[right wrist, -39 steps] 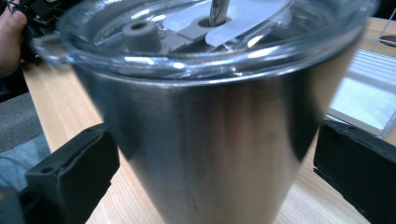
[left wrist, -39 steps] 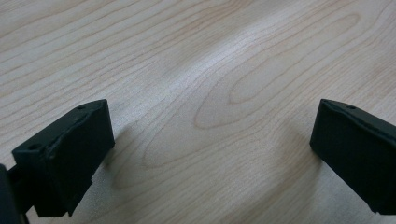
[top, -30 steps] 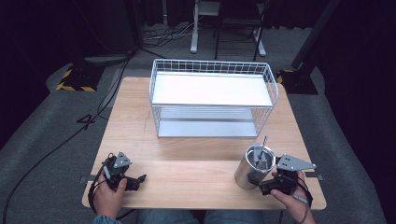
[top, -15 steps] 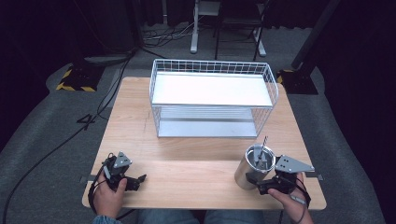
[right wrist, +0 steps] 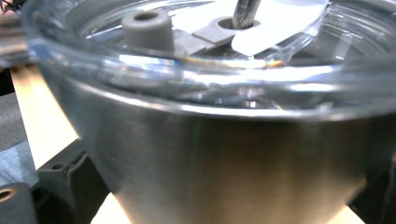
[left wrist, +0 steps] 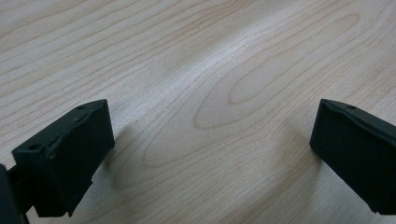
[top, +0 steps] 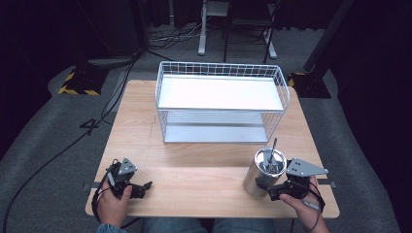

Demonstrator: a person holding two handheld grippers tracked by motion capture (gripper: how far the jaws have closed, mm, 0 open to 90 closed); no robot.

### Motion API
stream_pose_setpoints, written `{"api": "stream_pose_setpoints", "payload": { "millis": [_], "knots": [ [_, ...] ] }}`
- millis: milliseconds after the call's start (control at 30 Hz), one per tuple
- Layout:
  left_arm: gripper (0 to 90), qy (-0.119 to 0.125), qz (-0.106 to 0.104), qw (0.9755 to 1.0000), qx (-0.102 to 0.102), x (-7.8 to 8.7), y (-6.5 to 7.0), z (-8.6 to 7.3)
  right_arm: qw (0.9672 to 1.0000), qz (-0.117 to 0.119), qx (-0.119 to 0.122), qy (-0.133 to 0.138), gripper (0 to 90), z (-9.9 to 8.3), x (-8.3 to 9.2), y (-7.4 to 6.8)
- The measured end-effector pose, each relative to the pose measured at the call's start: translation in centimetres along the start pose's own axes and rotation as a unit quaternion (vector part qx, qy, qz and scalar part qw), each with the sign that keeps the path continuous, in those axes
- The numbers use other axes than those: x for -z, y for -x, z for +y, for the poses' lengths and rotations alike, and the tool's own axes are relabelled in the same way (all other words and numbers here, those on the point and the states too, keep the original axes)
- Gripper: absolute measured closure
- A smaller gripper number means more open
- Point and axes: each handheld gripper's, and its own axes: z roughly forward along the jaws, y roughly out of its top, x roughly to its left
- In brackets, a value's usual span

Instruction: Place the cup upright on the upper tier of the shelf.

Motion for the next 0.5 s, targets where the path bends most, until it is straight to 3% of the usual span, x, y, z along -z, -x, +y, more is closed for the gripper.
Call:
{"api": "stream_pose_setpoints", "payload": {
  "millis": [267,500],
  "knots": [
    [0.1,0.000,0.000,1.0000,0.000,0.0,0.0,0.0,0.9999,-0.006,0.008,0.009,3.6,2.3,0.9,0.4],
    [0.1,0.000,0.000,1.0000,0.000,0.0,0.0,0.0,0.9996,-0.015,0.019,0.016,3.7,5.7,1.5,1.0]
  ]
}}
